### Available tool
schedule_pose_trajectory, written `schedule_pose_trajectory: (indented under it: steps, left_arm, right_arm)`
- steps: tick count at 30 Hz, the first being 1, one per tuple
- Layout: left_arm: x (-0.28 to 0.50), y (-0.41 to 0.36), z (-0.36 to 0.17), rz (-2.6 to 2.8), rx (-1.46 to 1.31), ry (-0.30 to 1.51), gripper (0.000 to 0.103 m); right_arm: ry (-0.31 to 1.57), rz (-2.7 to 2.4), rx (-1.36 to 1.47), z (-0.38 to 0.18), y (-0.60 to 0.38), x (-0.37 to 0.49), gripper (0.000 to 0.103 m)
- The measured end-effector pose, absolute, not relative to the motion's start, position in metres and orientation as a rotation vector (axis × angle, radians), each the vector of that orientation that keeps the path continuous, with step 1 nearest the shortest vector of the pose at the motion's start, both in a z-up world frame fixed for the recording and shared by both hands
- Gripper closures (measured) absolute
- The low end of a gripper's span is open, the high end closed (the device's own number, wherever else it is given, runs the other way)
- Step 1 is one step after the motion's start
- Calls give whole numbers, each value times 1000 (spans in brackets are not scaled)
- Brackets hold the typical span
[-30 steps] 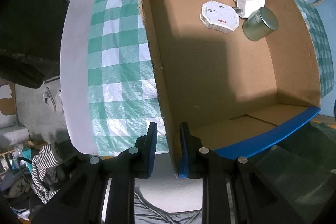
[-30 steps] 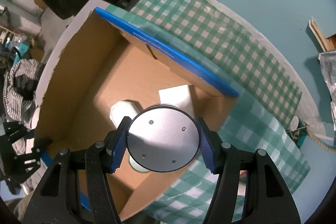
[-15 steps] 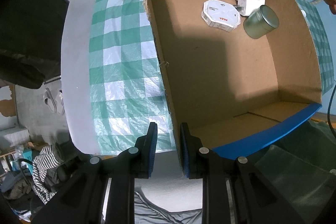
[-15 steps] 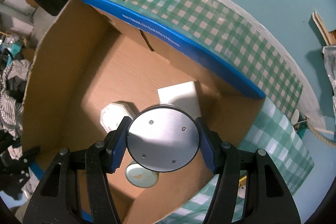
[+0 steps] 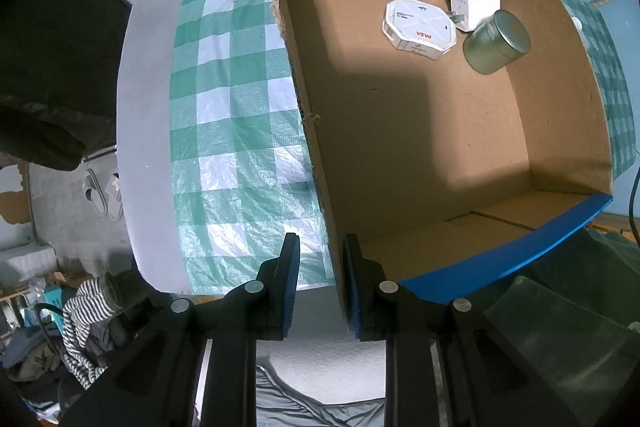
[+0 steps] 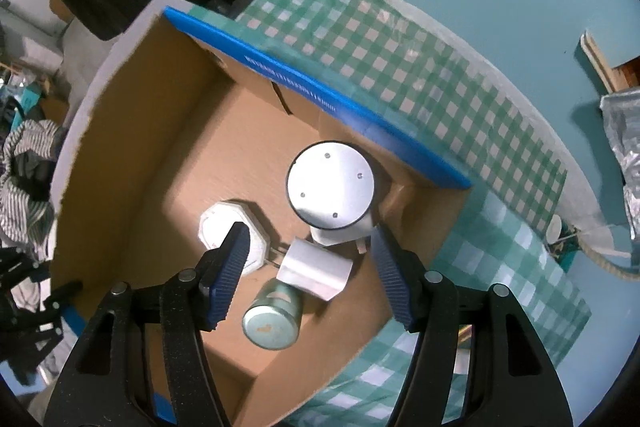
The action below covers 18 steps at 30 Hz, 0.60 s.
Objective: Organize rigid objects
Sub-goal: 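Move the right gripper out of the box toward the white oval bar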
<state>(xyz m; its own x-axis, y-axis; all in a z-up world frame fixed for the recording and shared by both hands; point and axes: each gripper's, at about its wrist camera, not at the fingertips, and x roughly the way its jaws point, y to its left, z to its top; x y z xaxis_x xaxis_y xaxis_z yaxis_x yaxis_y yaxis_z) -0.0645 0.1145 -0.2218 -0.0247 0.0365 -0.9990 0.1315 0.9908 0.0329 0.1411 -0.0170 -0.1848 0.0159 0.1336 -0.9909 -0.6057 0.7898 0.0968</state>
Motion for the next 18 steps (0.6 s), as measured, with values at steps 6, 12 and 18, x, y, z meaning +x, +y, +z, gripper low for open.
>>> schedule_pose_trajectory:
  steps: [6,12,18]
  left_arm:
    - [-66,113,-220,-78,137,1593,81]
    - [-67,111,-219,-81,147,1592,81]
    - [-67,110,-219,-82,155,1593,81]
  right_arm:
    - [1401,602,-420,-161,-22,136,35]
    - [1375,600,-397,-141,-34,130,35]
    - [1358,582,-375,-126,-53,125,35]
